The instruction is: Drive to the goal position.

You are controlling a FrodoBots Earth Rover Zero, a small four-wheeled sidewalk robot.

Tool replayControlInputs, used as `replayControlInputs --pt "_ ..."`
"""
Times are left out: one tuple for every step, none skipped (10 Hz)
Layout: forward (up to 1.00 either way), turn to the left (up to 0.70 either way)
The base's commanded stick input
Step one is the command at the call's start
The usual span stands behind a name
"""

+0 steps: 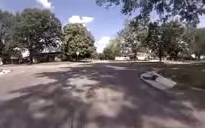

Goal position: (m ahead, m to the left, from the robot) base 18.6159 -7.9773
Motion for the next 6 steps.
replayControlInputs --pt "1.00 0.00" --pt "1.00 0.00" --pt "1.00 0.00" --pt "1.00 0.00" --pt "1.00 0.00" --pt "1.00 0.00"
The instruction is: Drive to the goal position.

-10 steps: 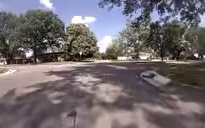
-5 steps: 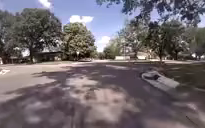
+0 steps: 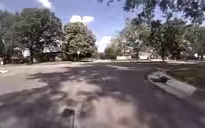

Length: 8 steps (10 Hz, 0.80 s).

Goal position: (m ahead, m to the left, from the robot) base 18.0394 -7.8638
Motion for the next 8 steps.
replayControlInputs --pt "1.00 0.00" --pt "1.00 0.00" --pt "1.00 0.00" --pt "1.00 0.00" --pt "1.00 -0.18" --pt "1.00 -0.30" --pt "1.00 -0.30" --pt "1.00 -0.30"
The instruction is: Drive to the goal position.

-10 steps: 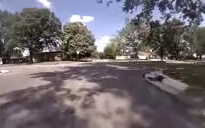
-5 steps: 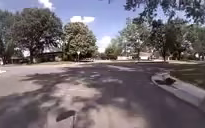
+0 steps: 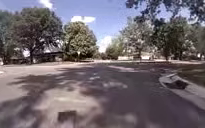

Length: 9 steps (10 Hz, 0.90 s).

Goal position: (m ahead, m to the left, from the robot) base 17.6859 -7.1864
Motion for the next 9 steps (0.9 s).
replayControlInputs --pt "1.00 -0.20" --pt "1.00 -0.09" --pt "1.00 -0.02" --pt "1.00 0.00" --pt "1.00 0.00" --pt "1.00 0.00" --pt "1.00 0.00" --pt "1.00 0.00" --pt "1.00 0.00"
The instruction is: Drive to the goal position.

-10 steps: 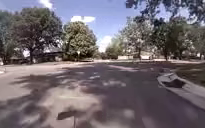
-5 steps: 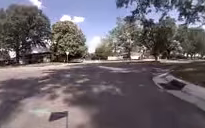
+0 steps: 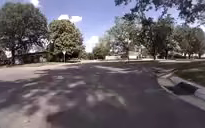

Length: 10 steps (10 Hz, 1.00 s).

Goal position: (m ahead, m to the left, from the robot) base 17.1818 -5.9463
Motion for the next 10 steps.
replayControlInputs --pt "1.00 0.00" --pt "1.00 0.00" --pt "1.00 0.00" --pt "1.00 0.00" --pt "1.00 0.00" --pt "1.00 0.00" --pt "1.00 0.00" --pt "1.00 0.00" --pt "1.00 0.00" --pt "1.00 0.00"
